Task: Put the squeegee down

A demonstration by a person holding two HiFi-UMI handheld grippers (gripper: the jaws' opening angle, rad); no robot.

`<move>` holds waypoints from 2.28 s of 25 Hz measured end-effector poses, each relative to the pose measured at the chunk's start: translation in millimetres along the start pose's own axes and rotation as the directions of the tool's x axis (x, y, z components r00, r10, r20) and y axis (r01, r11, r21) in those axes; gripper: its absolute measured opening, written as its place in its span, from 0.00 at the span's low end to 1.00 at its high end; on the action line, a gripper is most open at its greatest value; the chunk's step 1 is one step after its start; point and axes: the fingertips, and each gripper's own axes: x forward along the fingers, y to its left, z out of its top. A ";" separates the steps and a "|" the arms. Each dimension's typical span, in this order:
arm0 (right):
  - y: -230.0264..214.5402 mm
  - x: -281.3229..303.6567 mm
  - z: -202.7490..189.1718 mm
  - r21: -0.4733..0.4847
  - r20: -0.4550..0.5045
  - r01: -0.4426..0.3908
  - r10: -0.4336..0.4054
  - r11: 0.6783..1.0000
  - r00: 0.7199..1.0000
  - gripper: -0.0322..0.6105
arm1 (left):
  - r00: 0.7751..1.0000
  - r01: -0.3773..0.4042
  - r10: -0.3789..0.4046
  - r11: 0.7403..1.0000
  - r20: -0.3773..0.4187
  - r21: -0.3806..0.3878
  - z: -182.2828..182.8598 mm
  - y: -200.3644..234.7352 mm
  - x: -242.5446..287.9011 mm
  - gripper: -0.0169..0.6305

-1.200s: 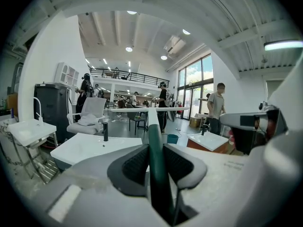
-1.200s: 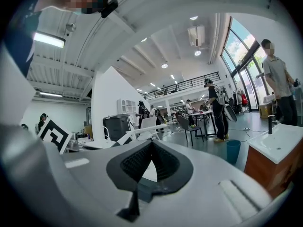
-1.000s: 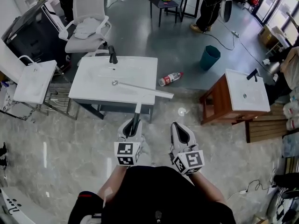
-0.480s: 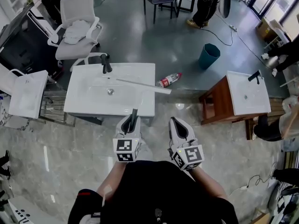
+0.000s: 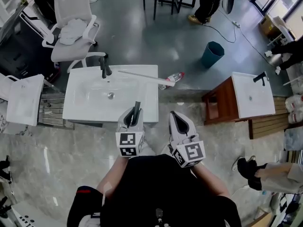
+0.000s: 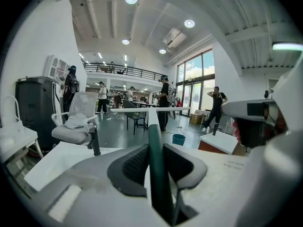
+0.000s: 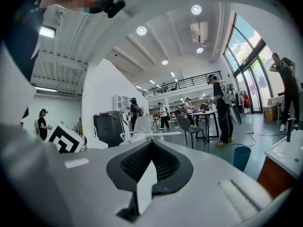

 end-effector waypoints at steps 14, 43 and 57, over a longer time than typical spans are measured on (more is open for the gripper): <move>-71.0 55.6 -7.9 0.015 -0.088 -0.096 0.097 0.995 0.991 0.05 | 0.988 -0.122 0.114 0.989 -0.100 -0.084 -21.1 6.0 76.4 0.19; -174.6 146.8 -49.4 0.027 -0.289 -0.308 0.302 0.951 0.908 0.05 | 0.878 -0.393 0.333 0.912 -0.345 -0.120 -131.0 37.0 233.1 0.19; -199.3 141.0 -63.8 0.048 -0.326 -0.281 0.281 0.959 0.903 0.05 | 0.847 -0.399 0.322 0.911 -0.422 -0.106 -178.0 39.0 272.1 0.19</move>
